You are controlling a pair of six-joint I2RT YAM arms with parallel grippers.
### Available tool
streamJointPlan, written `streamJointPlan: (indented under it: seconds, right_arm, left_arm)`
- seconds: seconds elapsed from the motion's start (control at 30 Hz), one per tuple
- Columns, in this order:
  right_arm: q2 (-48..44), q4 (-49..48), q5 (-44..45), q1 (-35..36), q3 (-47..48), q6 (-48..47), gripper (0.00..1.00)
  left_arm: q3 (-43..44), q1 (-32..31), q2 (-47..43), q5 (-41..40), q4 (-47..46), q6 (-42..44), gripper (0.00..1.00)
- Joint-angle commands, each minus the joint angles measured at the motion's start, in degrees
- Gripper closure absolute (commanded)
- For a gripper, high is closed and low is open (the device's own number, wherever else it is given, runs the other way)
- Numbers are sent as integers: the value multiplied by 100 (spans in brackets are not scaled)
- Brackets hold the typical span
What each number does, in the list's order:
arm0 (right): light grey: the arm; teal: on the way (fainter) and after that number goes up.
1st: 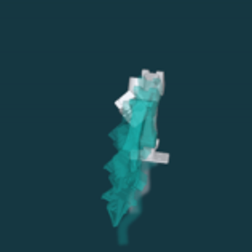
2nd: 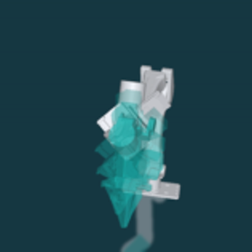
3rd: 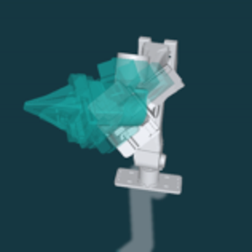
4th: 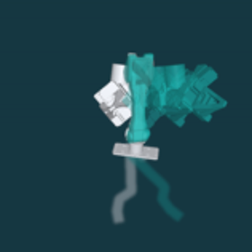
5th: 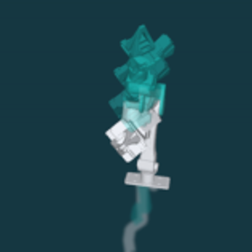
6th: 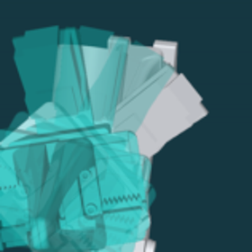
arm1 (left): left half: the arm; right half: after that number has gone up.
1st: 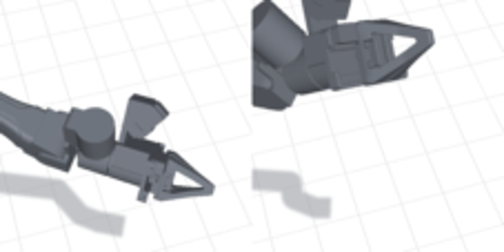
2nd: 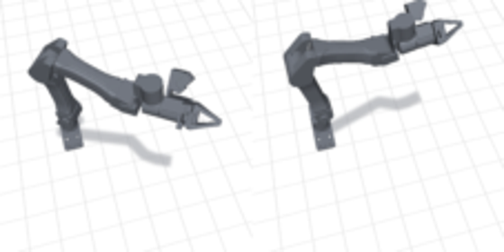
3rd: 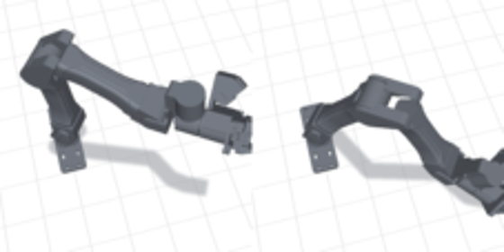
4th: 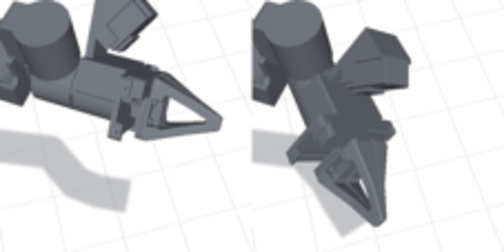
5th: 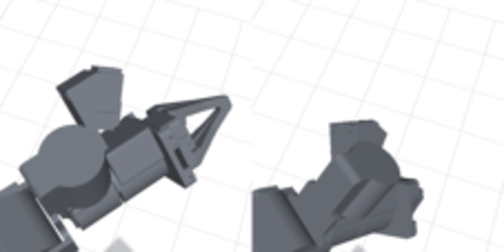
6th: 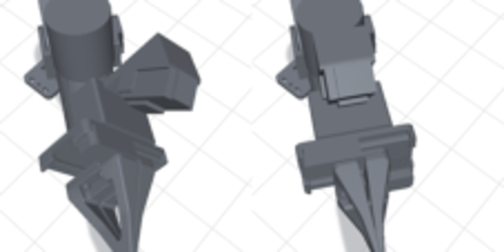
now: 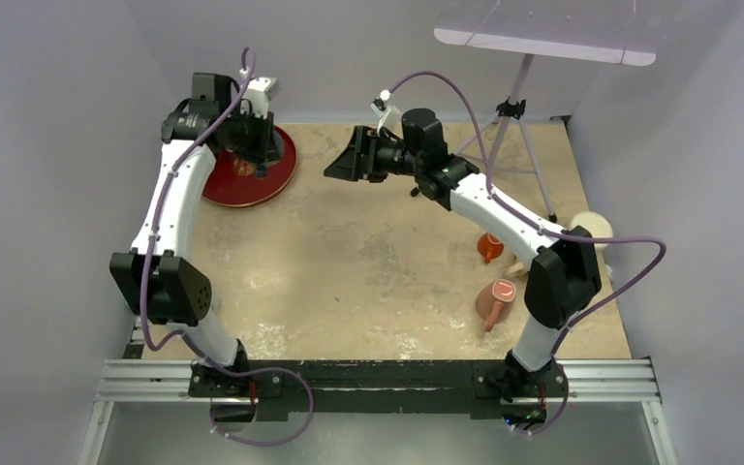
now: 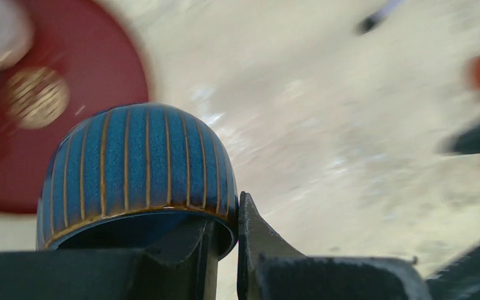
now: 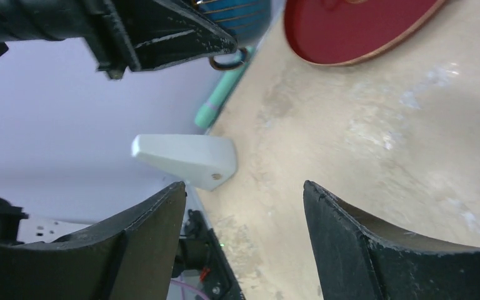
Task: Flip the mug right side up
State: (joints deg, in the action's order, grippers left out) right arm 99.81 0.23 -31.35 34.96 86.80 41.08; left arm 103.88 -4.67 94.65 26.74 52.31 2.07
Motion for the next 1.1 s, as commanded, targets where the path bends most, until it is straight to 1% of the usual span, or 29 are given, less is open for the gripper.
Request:
streamJointPlan:
  seconds: [0.0, 0.1, 0.2, 0.27, 0.4, 0.5, 0.67, 0.8, 0.93, 0.97, 1.07]
  right_arm:
    - [-27, 952, 749, -7, 455, -864, 27]
    - [-64, 1088, 938, -14, 423, -1066, 27]
    - [-74, 1166, 925, -15, 364, -1192, 27]
    - [-84, 1156, 806, -15, 322, -1282, 27]
    - [-124, 1144, 756, -15, 232, -1383, 27]
    - [-159, 1149, 769, -15, 197, -1396, 27]
    - [-144, 1147, 797, -8, 232, -1350, 27]
    - [-85, 1208, 720, -9, 370, -1356, 28]
    - [-141, 1263, 872, -7, 371, -1383, 26]
    - [-164, 1293, 952, -10, 352, -1383, 26]
    - [-189, 1532, 1249, -8, 346, -1436, 24]
  left_arm:
    - [-61, 721, 566, -2081, 781, 1900, 100]
    - [-16, 896, 1117, -2796, 806, 2376, 100]
    - [40, 932, 1513, -3216, 469, 2696, 100]
    - [387, 977, 1973, -3445, 480, 2808, 100]
    - [1449, 1145, 2938, -3658, 869, 2796, 100]
    - [1890, 1180, 3359, -3508, 1132, 2885, 100]
    - [1943, 1200, 3667, -3248, 1094, 3071, 100]
    - [2354, 1294, 4076, -2898, 1390, 3070, 100]
    - [2157, 1333, 4053, -2702, 1213, 3142, 100]
    - [2144, 1329, 4060, -2549, 1205, 3198, 99]
    - [2058, 1353, 4051, -2461, 1080, 3264, 69]
